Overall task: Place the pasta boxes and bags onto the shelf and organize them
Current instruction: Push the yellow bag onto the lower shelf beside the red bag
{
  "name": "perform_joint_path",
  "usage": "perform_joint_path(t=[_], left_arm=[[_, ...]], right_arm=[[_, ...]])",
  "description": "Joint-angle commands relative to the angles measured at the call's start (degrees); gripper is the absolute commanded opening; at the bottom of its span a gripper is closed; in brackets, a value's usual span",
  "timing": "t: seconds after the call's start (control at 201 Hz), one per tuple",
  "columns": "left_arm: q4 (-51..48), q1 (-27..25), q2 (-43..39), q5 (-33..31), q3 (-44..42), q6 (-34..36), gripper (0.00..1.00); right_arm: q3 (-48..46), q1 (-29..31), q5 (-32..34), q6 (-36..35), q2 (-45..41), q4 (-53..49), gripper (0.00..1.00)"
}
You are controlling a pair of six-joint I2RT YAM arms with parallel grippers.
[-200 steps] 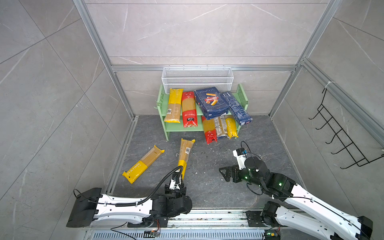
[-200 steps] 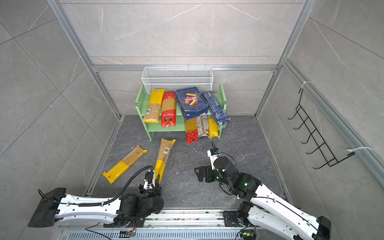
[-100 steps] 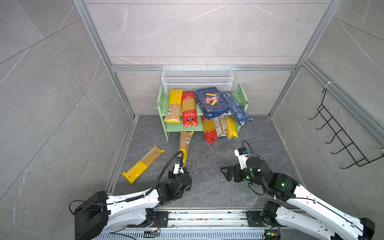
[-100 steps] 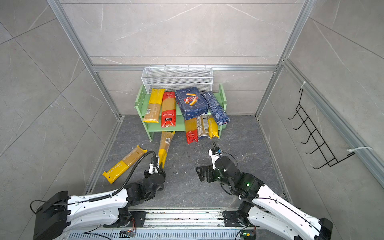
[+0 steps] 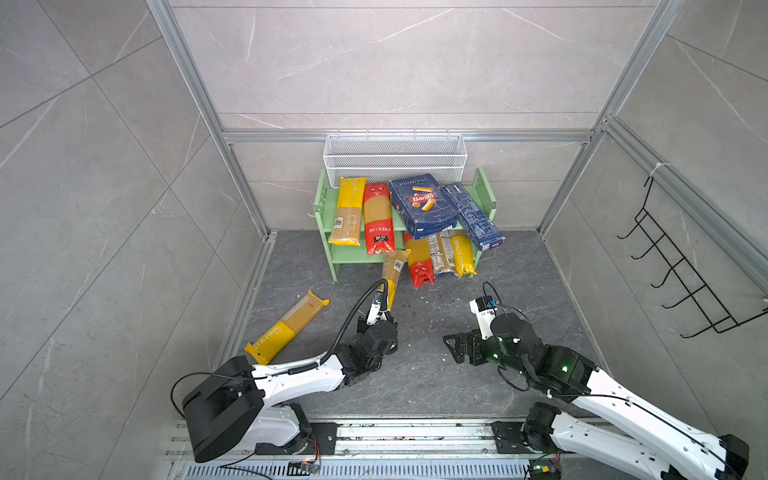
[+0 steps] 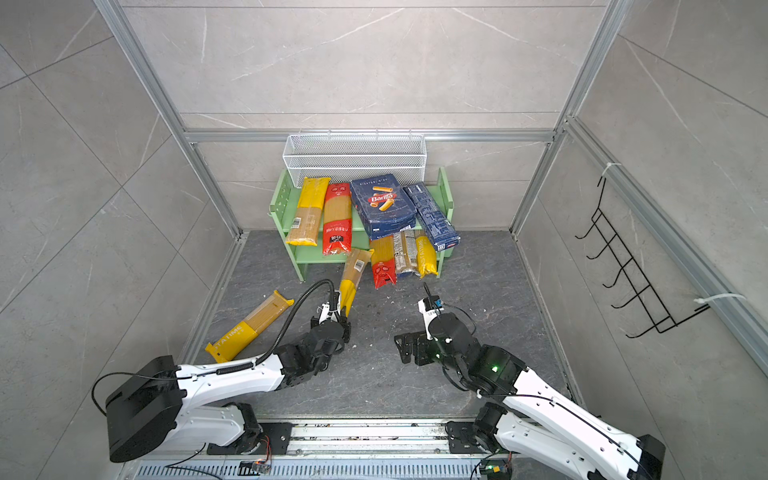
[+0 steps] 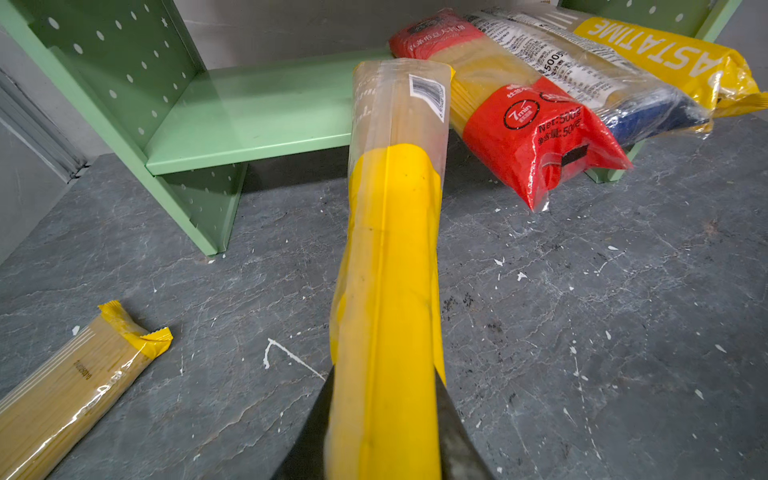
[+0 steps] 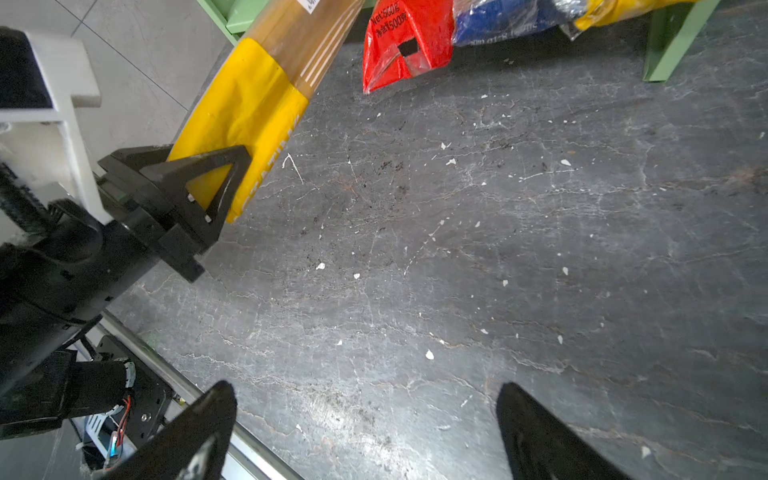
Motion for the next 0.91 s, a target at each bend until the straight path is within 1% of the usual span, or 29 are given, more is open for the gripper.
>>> perform_joint_path(t=[0.0,0.134,0.264,0.433,0.617,0.901], left_arm=[[15.76,1.81,1.38,-3.79,4.79,3.65,0.00],[21.94,4.11,6.64,-3.26,7.64,5.05,0.00],[27.57,4.81,11.40,-2.82,11.19,7.10,0.00],[30.63,5.58,16.64,-2.82,16.69,9.16,0.00],[30.65,7.53,20.71,-2.73,21.90,9.55,0.00],[30.18,10.06,22.94,-2.12,25.49,9.97,0.00]], right_arm=[[2.07,-0.41,1.04,-1.70,0.97,-0.67,1.00],[2.66,-0.69,1.28,-2.30,1.51,-1.03,1.00],[2.96,-1.18,1.90,-2.88,1.58,-1.98,1.00],[3.53,-2.15,2.18,-3.86,1.73,-2.93,1.00],[3.66,-3.46,2.10,-4.17,1.14,-3.11,1.00],[3.71,-5.67,1.15,-5.32,0.76,-3.96,1.00]])
